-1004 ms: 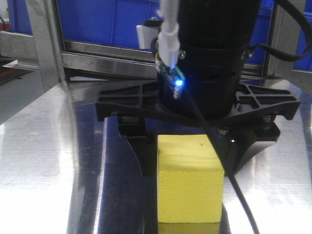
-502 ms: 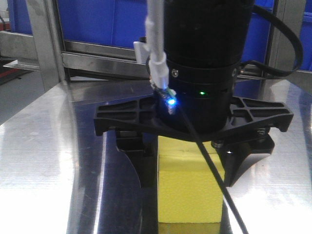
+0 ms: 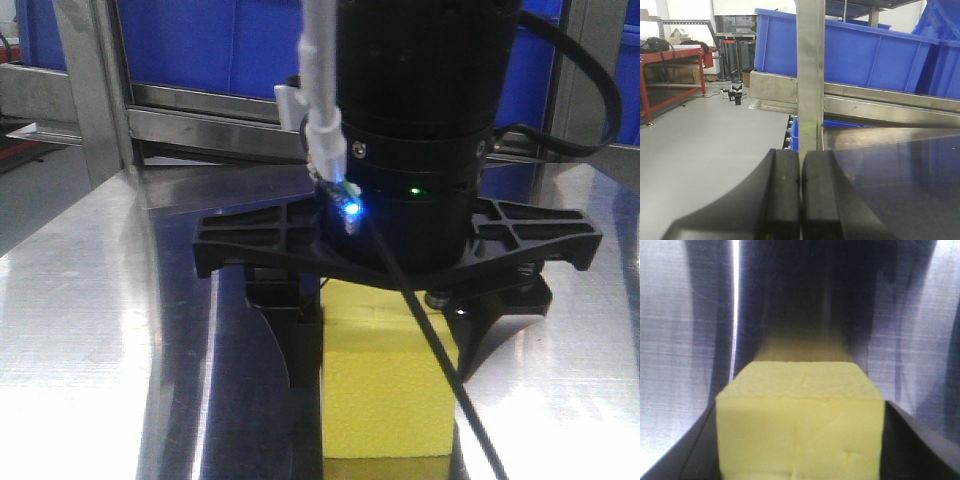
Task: Place yellow foam block on left shelf second layer
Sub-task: 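Lower the right gripper around the block and close on it, then lift the yellow foam block off the table with the right gripper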
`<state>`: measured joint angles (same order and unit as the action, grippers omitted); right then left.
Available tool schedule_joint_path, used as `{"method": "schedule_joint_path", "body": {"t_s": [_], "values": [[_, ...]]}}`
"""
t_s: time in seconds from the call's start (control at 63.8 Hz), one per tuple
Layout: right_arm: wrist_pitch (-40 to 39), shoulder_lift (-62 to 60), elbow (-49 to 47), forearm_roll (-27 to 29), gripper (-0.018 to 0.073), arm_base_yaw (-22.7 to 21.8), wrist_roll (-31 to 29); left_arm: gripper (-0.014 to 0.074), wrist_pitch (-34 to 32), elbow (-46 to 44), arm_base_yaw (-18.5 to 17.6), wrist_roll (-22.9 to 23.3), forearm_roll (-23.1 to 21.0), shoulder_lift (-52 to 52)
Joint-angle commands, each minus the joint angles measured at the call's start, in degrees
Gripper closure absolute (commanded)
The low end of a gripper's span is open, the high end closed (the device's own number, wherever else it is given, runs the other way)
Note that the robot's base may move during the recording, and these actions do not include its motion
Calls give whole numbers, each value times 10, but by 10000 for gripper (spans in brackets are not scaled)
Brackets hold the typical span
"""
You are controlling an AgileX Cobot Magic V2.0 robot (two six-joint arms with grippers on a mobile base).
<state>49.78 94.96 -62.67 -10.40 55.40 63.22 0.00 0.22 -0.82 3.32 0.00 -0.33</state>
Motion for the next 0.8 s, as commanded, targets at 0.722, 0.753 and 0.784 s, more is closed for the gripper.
{"method": "schedule_joint_path", "body": {"t_s": [0.722, 0.753, 0.784], "values": [[10, -131, -12, -15, 39, -90, -238, 472, -47, 15, 0, 2, -3, -11], [10, -141, -12, -15, 39, -103, -249, 472, -47, 15, 0, 2, -3, -11], [10, -149, -11, -14, 39, -114, -256, 472, -47, 15, 0, 2, -3, -11]]}}
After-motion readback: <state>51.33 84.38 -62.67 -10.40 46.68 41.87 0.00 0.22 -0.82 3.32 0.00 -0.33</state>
